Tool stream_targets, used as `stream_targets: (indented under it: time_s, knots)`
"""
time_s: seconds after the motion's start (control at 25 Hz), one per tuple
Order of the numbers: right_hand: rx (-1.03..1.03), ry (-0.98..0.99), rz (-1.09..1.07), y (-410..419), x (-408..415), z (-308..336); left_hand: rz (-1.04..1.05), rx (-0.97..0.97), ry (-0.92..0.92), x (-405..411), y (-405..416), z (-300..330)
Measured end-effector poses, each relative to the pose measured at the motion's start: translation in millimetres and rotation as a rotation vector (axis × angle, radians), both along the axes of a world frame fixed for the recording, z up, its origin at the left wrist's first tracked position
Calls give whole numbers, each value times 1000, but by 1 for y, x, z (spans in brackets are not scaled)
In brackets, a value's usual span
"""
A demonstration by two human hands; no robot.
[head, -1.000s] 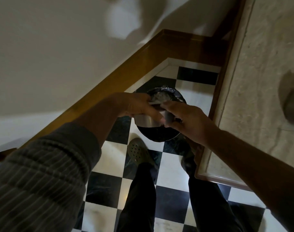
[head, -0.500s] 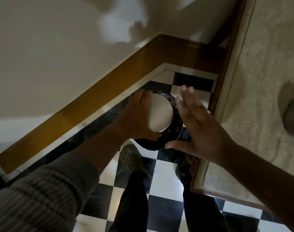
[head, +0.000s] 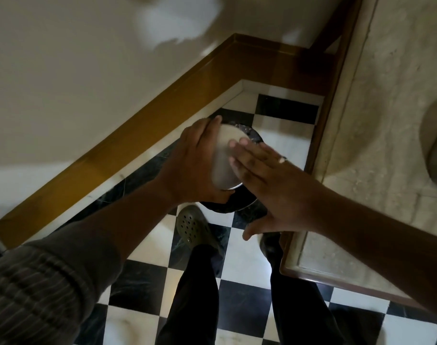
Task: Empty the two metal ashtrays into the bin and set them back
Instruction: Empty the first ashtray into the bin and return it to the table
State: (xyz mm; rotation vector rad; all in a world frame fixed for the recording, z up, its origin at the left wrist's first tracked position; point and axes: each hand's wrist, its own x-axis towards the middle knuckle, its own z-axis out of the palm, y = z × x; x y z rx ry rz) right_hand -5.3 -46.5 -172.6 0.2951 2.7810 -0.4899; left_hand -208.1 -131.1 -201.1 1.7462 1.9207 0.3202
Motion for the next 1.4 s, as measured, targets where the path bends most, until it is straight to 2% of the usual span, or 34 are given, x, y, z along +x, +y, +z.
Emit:
stream_targets:
  time_s: [0.16,0.2,0.24,0.36,0.4,0.44,0.6,0.64,0.68,0.8,0.84,0.96,1.12,1.24,1.32,1.4]
  knots:
    - [55,468,-245,6,3,41,-4,1,-23,-1,-5,-4]
    - [113,496,-273,5,6,39,-4,18,-28,2,-4,-4]
    - [163,434,-224,4,6,32,14,39,-44,6,-3,-3]
    - [155,-10,20,-14,1,6,54,59,-79,17,-6,2]
    - [159,-55,31,-13,1,3,54,59,-77,19,-8,1]
    - [157,-14,6,-8,-1,5,57,56,-75,18,-10,-1]
    - [149,428,-218,2,0,43,65,62,-103,20,-12,-10]
    - [181,471,-227,1,4,43,66,91,-119,22,-10,-9]
    - [221,429,-178,0,5,36,74,119,-129,23,-8,-8]
    - [247,36,42,-8,7,2,72,124,-111,23,-8,-3]
    - [248,11,71,-6,7,-5,69,114,-100,22,-9,-2]
    - [244,126,60,-3,7,-9,79,113,-111,21,-16,-7]
    - [141,242,-84,-6,13,-19,89,108,-187,21,-15,-3]
    - [-62,227,-232,-2,14,-16,181,56,-332,18,-14,0]
    - [-235,212,-362,-1,14,-13,361,-68,-525,17,-15,6]
    - [-387,285,-598,-7,10,-8,643,-225,-770,17,-16,17]
